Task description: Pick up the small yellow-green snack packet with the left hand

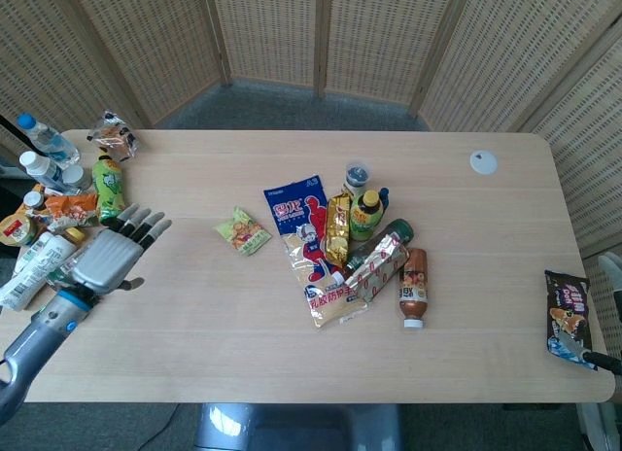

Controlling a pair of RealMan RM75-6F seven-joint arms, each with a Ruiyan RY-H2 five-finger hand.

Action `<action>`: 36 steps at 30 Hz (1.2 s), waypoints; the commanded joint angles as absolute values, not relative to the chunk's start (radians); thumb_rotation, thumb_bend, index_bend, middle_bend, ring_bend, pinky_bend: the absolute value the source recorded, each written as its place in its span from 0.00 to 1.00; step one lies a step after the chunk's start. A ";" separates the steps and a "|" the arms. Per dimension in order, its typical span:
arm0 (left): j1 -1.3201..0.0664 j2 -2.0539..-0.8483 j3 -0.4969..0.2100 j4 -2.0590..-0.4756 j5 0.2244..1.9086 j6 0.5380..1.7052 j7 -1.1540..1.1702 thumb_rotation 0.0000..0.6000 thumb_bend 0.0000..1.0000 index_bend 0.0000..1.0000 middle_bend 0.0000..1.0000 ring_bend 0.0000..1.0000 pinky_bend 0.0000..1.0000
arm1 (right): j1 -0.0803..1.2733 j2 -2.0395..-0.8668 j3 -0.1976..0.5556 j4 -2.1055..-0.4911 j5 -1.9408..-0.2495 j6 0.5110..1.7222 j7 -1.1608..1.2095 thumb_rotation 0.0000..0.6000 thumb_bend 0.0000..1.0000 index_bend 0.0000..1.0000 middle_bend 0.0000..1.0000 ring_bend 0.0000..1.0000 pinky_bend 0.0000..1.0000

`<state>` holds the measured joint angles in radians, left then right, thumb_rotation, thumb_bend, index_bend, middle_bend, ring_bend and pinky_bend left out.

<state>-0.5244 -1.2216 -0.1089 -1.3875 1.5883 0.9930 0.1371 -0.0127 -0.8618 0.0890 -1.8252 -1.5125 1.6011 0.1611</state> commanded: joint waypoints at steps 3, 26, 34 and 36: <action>-0.693 -1.380 -0.190 -1.286 1.431 0.809 0.309 1.00 0.00 0.04 0.00 0.00 0.00 | 0.005 -0.876 0.103 -1.800 -1.468 1.564 0.159 1.00 0.00 0.00 0.00 0.00 0.00; -0.986 -1.805 -0.207 -0.789 1.201 0.552 0.516 1.00 0.00 0.02 0.00 0.00 0.00 | 0.021 -0.900 0.145 -1.751 -1.341 1.515 0.127 1.00 0.00 0.00 0.00 0.00 0.00; -1.018 -1.879 -0.209 -0.743 1.127 0.543 0.567 1.00 0.00 0.06 0.00 0.00 0.00 | 0.020 -0.897 0.152 -1.732 -1.323 1.496 0.168 1.00 0.00 0.00 0.00 0.00 0.00; -1.021 -1.893 -0.211 -0.740 1.109 0.554 0.581 1.00 0.00 0.08 0.00 0.00 0.02 | 0.018 -0.894 0.153 -1.731 -1.324 1.497 0.178 1.00 0.00 0.00 0.00 0.00 0.00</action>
